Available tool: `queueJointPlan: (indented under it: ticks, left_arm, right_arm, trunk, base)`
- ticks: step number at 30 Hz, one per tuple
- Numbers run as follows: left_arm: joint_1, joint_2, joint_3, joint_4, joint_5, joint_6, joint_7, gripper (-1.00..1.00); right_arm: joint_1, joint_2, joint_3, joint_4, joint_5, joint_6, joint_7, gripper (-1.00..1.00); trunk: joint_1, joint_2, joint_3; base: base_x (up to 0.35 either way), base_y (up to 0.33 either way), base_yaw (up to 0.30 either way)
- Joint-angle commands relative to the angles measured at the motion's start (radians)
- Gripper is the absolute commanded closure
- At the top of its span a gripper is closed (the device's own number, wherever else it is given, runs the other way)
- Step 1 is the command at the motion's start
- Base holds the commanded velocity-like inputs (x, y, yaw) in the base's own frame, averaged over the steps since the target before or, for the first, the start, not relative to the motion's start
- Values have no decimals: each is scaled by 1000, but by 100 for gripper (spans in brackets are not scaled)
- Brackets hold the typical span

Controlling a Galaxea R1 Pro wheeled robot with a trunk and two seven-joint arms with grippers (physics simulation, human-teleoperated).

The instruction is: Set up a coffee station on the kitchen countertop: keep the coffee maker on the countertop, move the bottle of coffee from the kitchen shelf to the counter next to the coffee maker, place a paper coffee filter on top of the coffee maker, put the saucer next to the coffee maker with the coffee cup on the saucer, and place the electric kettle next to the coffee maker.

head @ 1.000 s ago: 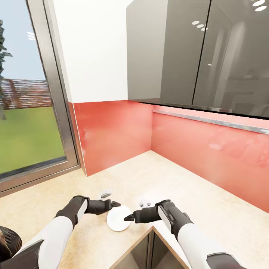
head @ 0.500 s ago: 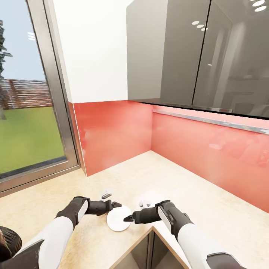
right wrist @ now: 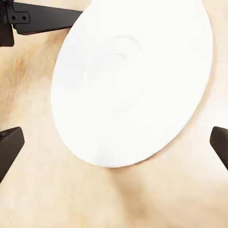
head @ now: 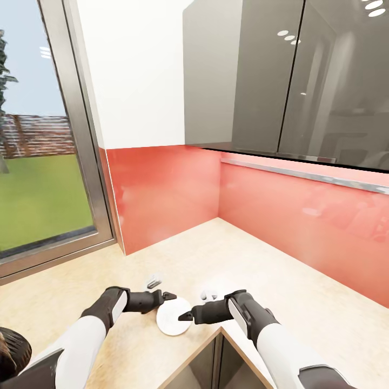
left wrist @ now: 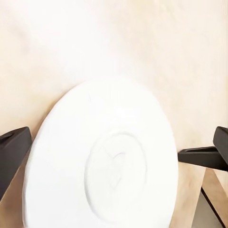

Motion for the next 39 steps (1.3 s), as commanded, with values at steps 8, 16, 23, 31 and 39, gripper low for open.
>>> queueJointPlan:
  ticks: [8,16,23,31,39]
  left_arm:
    - [1,-2,3,0,-23,11,-2,-100]
    - [2,0,3,0,-23,11,-2,-100]
    - [3,-2,3,0,-23,11,-2,-100]
    - [3,-7,4,7,-22,11,-2,-100]
    - [3,-8,4,15,-21,11,-2,-100]
  right_arm:
    - [0,0,5,76,12,-21,-2,-100]
    - [0,0,2,78,15,-115,-8,-100]
    - [1,0,2,116,14,-229,-9,-100]
    - [0,0,2,124,12,-236,-9,-100]
    - [0,0,2,123,12,-236,-9,-100]
  trunk:
    - [1,0,-1]
    - [1,0,-1]
    - [1,0,-1]
    - [1,0,-1]
    - [1,0,-1]
  base:
    - [0,0,0]
    - [0,0,0]
    - [0,0,0]
    - [0,0,0]
    - [0,0,0]
